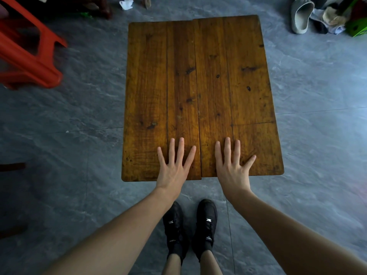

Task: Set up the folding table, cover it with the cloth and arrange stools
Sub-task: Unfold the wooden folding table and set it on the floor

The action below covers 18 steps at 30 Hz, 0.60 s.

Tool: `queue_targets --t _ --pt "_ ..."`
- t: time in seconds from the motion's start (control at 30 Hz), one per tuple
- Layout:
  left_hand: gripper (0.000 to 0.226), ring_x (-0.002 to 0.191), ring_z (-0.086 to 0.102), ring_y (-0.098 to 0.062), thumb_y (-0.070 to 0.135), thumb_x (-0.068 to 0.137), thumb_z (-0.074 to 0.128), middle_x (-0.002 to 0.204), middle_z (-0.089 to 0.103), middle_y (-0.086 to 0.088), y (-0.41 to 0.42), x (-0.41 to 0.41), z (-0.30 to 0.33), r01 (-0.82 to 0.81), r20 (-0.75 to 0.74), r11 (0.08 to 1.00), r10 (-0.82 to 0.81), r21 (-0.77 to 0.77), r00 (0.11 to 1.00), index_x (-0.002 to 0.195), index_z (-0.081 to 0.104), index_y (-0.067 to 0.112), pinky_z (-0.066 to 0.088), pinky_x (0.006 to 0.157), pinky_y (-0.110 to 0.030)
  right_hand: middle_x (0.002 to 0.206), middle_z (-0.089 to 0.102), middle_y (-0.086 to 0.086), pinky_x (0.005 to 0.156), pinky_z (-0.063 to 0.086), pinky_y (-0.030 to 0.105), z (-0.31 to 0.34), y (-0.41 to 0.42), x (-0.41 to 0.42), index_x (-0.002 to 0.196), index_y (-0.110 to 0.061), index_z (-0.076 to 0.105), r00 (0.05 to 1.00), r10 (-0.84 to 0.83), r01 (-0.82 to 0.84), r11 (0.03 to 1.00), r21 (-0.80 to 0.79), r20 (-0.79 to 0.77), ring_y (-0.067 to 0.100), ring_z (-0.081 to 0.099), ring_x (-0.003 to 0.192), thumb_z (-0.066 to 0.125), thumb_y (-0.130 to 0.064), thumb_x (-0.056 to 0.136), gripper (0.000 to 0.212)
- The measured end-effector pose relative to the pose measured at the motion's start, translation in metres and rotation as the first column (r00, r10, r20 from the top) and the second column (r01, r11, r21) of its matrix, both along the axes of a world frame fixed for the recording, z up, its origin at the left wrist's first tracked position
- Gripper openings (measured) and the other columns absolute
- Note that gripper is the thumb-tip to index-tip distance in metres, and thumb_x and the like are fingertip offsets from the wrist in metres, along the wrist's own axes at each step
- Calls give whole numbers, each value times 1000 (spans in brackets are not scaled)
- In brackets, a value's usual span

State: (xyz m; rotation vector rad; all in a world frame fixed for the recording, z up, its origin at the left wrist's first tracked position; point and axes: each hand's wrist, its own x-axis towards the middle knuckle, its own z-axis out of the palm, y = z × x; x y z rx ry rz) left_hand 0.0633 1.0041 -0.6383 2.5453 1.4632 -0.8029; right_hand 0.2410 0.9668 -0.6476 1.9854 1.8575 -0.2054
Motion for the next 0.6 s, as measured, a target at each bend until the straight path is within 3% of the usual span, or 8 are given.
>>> queue_targets --t 0.47,0.6 --pt "129 136 -28 -52 17 80 75 145 -41 -28 4 6 -2 -24 -15 999 23 -31 1000 142 -38 15 12 111 -70 159 9 25 94 30 80 1 6 -1 155 -9 7 1000 -11 12 999 -41 7 49 12 144 66 -19 86 92" --pt "131 134 -33 -51 34 77 75 144 -44 -26 6 5 -1 -42 36 994 46 -101 998 143 -36 17 6 109 -73 159 8 26 96 30 78 6 7 -4 155 -8 7 999 -42 40 995 -91 -26 50 11 144 70 -20 84 96"
